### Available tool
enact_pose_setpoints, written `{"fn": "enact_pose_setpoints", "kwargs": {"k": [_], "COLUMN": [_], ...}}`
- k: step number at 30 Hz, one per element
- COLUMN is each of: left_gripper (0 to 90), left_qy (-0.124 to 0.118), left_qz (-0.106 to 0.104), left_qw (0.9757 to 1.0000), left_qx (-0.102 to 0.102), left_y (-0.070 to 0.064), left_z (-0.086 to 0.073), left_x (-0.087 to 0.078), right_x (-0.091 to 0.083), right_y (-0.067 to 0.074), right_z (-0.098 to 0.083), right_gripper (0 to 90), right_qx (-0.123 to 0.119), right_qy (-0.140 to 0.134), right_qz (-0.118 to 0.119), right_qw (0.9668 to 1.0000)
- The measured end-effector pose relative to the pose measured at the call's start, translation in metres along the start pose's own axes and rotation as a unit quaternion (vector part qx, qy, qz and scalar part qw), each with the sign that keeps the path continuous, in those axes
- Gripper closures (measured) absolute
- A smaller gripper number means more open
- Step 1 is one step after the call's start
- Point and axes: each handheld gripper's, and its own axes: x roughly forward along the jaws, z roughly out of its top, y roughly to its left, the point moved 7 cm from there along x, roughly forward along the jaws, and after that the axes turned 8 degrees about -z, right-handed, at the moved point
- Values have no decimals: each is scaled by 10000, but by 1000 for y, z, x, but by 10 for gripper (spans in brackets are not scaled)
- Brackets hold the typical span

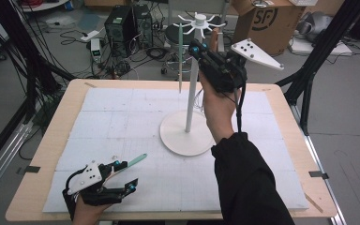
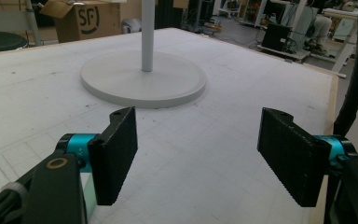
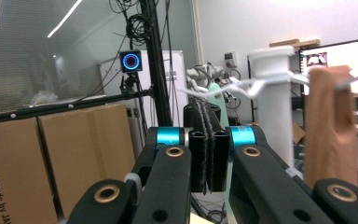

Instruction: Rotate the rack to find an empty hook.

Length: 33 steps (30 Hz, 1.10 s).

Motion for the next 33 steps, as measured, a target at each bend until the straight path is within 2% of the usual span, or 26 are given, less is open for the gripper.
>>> {"fn": "enact_pose_setpoints", "kwargs": {"k": [6, 13, 22, 33], "left_gripper": [292, 293, 293, 293], "left_qy": [4, 7, 2, -15], "left_qz": [1, 1, 1, 8], "left_qw": [10000, 10000, 10000, 10000], "left_qx": [10, 2, 12, 20], "left_y": [0, 0, 0, 1], "left_z": [0, 0, 0, 0], "left_x": [0, 0, -1, -2], "right_x": [-7, -8, -2, 10], "right_y": [-15, -23, -9, 7], "right_z": [4, 9, 13, 12], "right_gripper": [900, 900, 900, 900], "right_qx": [130, 309, 235, 54], "right_qy": [-54, -201, -222, 3], "right_qz": [-176, -249, -121, 16], "right_qw": [9997, 9990, 9994, 10000]}}
